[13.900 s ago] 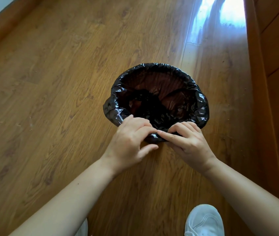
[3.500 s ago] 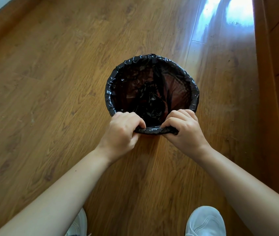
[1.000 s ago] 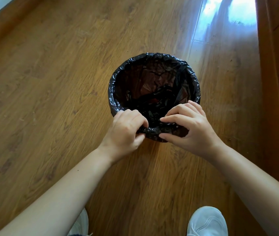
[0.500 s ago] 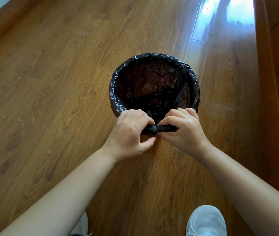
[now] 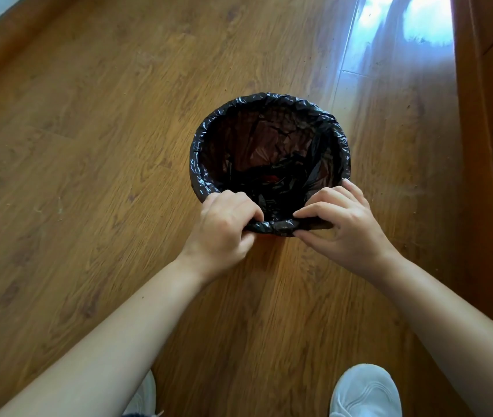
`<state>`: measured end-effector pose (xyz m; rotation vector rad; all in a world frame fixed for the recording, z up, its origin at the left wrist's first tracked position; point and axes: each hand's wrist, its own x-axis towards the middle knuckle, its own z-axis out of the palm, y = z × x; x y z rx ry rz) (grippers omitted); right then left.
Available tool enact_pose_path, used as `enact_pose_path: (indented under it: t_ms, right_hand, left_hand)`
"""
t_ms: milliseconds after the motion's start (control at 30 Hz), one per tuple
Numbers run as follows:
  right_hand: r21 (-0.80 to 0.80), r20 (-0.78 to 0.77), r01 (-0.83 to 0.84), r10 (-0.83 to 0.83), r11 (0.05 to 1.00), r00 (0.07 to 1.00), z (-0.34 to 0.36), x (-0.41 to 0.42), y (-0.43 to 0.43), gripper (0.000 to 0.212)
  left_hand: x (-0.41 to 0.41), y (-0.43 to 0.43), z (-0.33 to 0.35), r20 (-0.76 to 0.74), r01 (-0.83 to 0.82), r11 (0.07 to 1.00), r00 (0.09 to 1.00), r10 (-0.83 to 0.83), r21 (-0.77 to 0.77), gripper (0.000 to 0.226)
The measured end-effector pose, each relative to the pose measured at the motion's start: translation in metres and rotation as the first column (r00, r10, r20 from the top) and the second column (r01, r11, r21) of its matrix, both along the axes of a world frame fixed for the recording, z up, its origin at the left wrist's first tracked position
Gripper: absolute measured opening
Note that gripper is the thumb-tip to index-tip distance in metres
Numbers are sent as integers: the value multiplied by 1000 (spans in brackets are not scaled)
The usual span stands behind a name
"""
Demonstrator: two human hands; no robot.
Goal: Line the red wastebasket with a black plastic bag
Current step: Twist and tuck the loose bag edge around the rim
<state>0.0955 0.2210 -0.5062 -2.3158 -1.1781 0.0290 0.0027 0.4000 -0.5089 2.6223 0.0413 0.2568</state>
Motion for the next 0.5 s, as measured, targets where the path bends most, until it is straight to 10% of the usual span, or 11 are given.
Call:
enact_pose_path:
  t_ms: [233, 500]
  right_hand:
    - [26, -12, 19, -18, 999, 1000, -7, -1, 5, 19]
    - [-14, -15, -10, 10, 1000, 1000, 0, -7, 9, 19]
  left_hand:
    - [-2, -7, 1, -24, 60, 998, 998, -60, -11, 43]
    - [-1, -11, 1, 23, 70, 998, 997, -70, -5, 13]
